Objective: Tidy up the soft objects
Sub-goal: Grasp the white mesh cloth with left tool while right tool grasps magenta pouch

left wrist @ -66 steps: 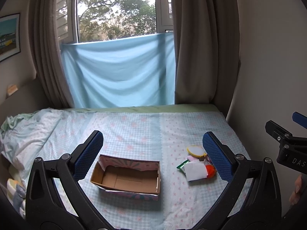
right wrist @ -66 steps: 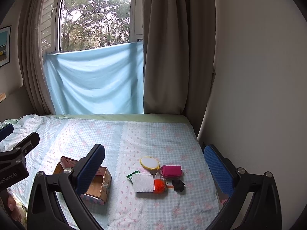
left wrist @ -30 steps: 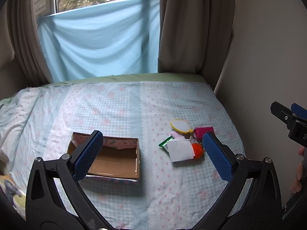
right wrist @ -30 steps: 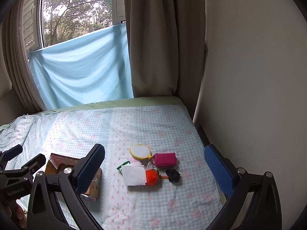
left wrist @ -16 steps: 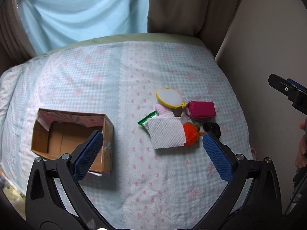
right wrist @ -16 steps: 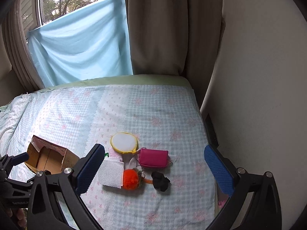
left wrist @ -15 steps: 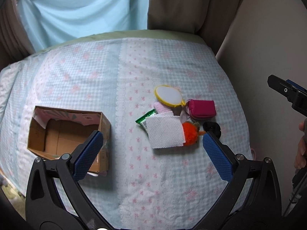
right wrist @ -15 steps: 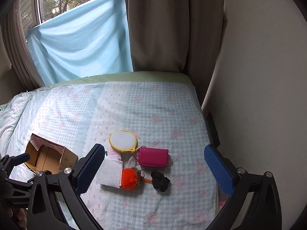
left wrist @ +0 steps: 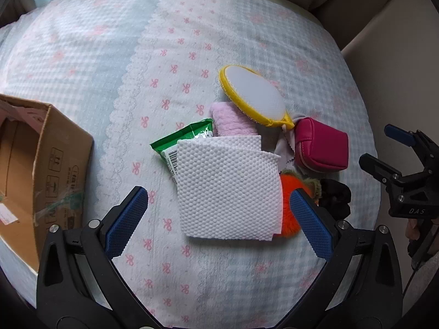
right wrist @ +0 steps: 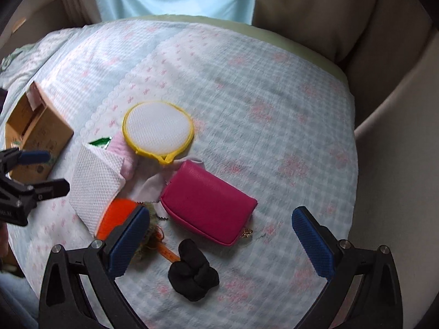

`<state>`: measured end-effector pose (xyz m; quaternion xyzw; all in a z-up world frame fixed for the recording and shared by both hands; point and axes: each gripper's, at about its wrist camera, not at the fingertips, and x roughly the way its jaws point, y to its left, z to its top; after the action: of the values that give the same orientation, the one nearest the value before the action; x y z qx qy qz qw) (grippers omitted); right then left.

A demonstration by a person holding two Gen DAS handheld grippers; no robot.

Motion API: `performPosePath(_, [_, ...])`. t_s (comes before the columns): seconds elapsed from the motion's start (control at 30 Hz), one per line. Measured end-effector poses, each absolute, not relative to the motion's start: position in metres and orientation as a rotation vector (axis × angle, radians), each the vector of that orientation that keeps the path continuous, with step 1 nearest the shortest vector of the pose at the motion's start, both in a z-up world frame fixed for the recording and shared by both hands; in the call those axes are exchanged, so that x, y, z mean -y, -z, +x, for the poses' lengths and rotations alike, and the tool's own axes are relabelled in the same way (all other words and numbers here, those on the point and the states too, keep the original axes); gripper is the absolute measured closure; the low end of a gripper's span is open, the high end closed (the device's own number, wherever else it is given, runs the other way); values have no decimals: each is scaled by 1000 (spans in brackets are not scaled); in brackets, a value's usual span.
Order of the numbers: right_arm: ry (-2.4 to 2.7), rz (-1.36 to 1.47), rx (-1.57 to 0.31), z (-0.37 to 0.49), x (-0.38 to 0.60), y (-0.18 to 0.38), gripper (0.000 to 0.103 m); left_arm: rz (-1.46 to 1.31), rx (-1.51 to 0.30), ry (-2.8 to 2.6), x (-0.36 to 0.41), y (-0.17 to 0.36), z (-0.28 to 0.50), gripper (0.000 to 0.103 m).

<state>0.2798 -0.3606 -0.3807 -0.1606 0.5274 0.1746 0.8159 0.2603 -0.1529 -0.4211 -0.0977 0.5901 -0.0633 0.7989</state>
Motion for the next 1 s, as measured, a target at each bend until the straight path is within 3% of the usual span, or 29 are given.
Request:
performPosePath(0.3, [-649,-701,-1157,301,339,447,0,-294,-1320,128,148,469,278,9])
performPosePath(0.47, [-725,-772,-1178,309,328,462,2,-297,-1342,144,151,481,280,25])
performPosePath(0.6, [-794,-771,-1235,314,322,465,26,-326,-1354,132,144,484,280,43])
performPosePath(0.77, [-800,-770,-1240,309,319,463,42,-364,-1350,135,135,479,278,61])
performPosePath(1.0, [-770,-706,-1247,296,324,452,53,-353,-1336,133,126,468,270,64])
